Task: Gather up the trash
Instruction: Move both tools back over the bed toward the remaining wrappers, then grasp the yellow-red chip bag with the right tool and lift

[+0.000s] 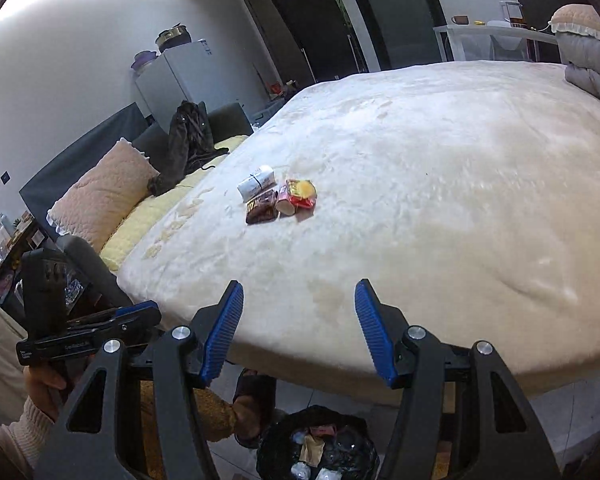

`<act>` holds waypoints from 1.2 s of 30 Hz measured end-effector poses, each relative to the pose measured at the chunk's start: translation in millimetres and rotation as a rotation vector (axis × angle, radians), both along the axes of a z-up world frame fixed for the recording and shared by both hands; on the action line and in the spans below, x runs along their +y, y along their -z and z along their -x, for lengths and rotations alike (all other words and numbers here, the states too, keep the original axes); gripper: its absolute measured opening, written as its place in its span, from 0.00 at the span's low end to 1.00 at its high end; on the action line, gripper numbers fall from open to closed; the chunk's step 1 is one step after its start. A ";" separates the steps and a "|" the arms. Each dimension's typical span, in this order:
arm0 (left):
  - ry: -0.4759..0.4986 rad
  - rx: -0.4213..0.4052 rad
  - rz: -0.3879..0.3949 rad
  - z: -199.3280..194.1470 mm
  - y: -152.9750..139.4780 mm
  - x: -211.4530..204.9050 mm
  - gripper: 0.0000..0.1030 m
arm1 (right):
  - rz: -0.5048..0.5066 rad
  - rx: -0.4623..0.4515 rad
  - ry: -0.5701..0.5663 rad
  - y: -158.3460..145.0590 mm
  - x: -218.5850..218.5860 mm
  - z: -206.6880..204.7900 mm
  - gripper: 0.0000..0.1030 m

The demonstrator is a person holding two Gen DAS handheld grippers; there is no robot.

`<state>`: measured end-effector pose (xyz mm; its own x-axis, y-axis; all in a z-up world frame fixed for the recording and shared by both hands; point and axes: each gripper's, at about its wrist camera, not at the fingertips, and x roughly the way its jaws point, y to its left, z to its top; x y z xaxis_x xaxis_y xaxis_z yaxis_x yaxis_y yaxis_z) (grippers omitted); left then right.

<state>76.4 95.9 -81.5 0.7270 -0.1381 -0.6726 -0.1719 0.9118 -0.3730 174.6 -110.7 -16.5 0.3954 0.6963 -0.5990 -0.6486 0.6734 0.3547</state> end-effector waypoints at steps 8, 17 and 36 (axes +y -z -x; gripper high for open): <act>0.028 0.014 -0.076 -46.8 -6.9 19.4 0.58 | 0.003 0.026 -0.037 10.8 51.3 -49.2 0.57; 0.032 0.064 -0.104 -95.8 4.0 45.7 0.58 | -0.029 0.142 -0.099 34.7 109.3 -115.6 0.61; -0.011 0.112 -0.072 -103.3 26.0 81.0 0.58 | -0.118 0.493 -0.106 106.2 174.4 -204.0 0.45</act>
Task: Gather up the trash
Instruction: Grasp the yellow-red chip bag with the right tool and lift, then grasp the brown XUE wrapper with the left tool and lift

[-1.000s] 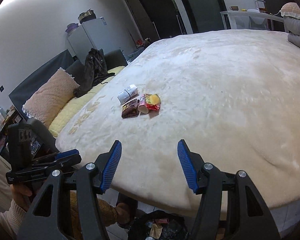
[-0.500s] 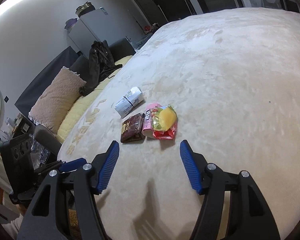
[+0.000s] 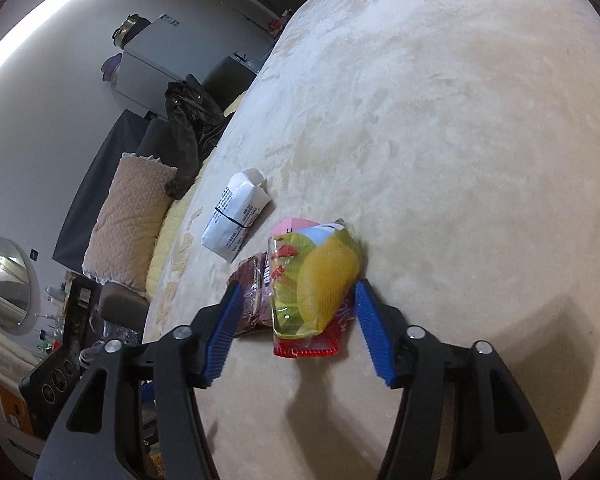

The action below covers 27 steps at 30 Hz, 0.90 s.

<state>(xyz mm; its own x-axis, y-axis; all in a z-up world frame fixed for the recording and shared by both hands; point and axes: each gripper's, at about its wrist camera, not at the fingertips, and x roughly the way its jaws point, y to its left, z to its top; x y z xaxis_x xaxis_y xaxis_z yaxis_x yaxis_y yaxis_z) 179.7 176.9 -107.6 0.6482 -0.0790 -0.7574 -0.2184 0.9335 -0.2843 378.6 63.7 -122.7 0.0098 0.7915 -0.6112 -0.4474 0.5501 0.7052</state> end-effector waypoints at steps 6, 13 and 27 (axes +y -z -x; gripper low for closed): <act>0.002 0.006 -0.004 0.0 2.3 -3.5 0.58 | -0.010 0.004 0.029 -2.7 -15.6 -1.8 0.33; -0.001 0.000 -0.014 -4.6 -0.2 -9.6 0.58 | -0.001 -0.066 0.041 -26.7 -38.4 9.2 0.22; -0.016 -0.024 -0.035 -33.0 -15.4 -19.0 0.77 | -0.029 -0.186 0.011 -82.4 -110.3 72.8 0.20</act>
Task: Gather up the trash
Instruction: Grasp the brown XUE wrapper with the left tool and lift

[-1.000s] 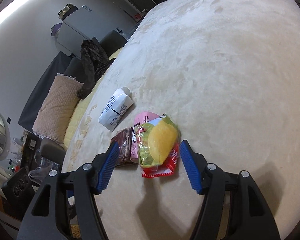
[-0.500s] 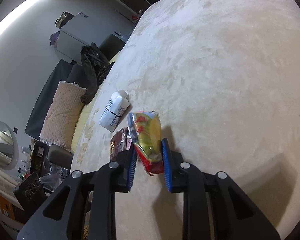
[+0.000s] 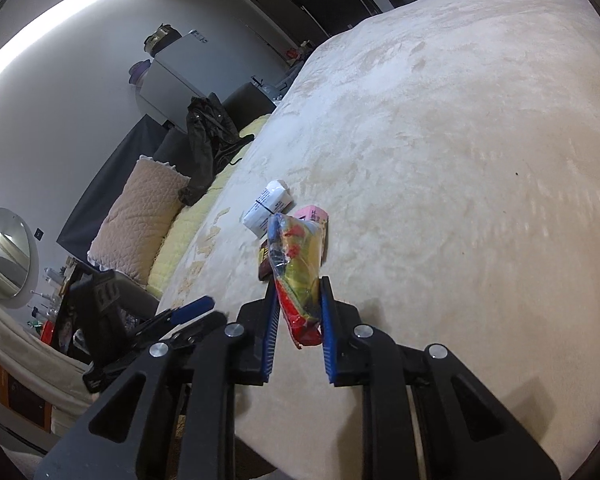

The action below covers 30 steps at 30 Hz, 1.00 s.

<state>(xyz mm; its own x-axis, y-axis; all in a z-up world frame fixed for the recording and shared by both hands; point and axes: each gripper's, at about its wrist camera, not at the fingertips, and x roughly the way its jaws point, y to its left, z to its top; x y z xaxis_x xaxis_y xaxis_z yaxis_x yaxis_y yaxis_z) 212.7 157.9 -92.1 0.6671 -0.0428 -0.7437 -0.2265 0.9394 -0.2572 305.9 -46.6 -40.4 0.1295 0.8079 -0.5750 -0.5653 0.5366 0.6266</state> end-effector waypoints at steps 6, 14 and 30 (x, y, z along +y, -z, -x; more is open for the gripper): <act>-0.035 0.019 0.016 -30.1 3.3 9.0 0.77 | -0.027 -0.027 -0.010 -10.1 -18.8 22.6 0.20; -0.071 0.075 0.026 -73.9 20.5 19.2 0.77 | -0.030 -0.033 -0.022 -7.3 -24.4 25.4 0.20; -0.064 0.110 -0.098 -99.8 37.6 9.0 0.67 | -0.032 0.024 -0.031 7.0 -25.2 22.4 0.20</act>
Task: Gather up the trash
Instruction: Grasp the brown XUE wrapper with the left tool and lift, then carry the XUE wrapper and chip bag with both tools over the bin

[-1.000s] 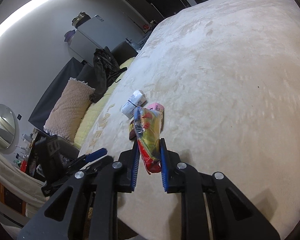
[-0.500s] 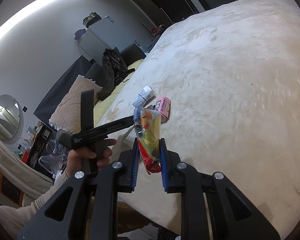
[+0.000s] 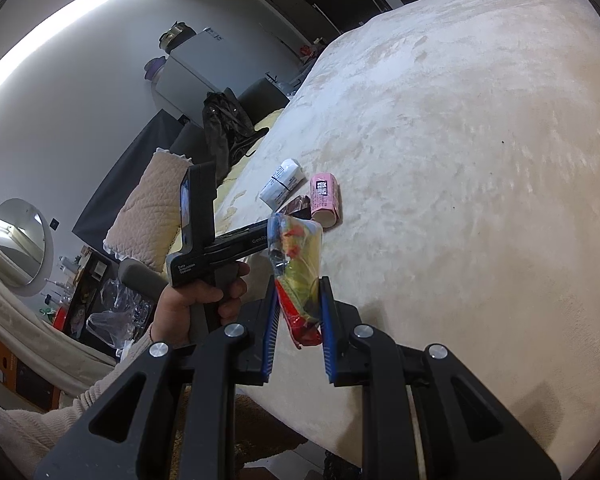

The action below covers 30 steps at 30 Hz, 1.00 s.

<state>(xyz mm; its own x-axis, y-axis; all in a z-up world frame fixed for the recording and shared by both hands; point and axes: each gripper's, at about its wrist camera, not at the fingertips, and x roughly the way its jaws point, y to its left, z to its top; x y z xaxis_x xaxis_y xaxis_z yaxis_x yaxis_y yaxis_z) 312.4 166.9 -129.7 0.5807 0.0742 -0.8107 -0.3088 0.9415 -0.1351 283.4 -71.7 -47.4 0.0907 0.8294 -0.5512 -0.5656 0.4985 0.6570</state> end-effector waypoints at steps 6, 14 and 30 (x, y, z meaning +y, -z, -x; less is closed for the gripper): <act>0.031 -0.030 0.019 9.0 -10.8 -6.2 0.66 | -0.014 0.012 0.015 -2.2 -0.3 3.7 0.20; 0.061 -0.108 0.007 41.6 -47.7 -28.1 0.66 | -0.021 -0.059 0.027 -27.9 -4.0 25.3 0.20; 0.174 -0.185 0.043 161.6 -93.1 -92.1 0.66 | 0.030 -0.071 0.035 -47.0 -34.2 94.2 0.20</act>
